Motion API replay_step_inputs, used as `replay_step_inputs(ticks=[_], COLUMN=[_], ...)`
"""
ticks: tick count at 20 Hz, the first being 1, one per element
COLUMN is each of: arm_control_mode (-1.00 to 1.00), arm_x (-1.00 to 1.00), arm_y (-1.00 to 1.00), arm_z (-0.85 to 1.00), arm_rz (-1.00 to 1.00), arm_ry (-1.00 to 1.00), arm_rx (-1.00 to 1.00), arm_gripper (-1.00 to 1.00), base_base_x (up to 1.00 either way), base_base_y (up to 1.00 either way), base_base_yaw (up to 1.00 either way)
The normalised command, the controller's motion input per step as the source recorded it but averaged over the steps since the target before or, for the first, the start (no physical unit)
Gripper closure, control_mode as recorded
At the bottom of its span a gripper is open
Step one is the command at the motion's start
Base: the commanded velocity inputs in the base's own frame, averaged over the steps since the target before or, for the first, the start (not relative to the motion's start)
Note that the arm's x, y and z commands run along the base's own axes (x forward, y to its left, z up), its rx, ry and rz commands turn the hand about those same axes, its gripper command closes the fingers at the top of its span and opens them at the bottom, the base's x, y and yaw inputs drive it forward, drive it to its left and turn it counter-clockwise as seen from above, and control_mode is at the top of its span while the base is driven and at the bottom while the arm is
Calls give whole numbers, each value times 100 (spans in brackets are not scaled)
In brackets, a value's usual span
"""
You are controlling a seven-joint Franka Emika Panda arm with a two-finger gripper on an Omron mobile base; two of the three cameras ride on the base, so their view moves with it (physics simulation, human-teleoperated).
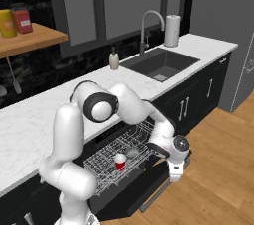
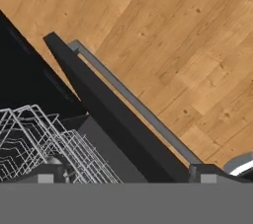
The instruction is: Pick up the cup and bowl from the counter, place them in the dishwasher, and close the dishwasher door.
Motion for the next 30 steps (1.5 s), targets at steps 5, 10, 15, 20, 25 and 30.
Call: replay_step_inputs(ticks=[5,10,15,20,25,30], arm_control_mode=[-100,-100,-100,-100,-100,-100], arm_x=[0,0,0,0,17,36], arm_y=[-35,-31,-9,0,0,0], arm_z=[-24,-40,-56,-80,-92,-86], arm_rz=[0,3,3,0,0,0], arm_ry=[0,0,0,-5,-5,0], arm_rx=[9,17,19,18,11,8], arm_gripper=[-100,-100,-100,-100,-100,-100], base_base_x=[0,0,0,0,0,0], base_base_y=[0,0,0,0,0,0], base_base_yaw=[0,0,0,0,0,0])
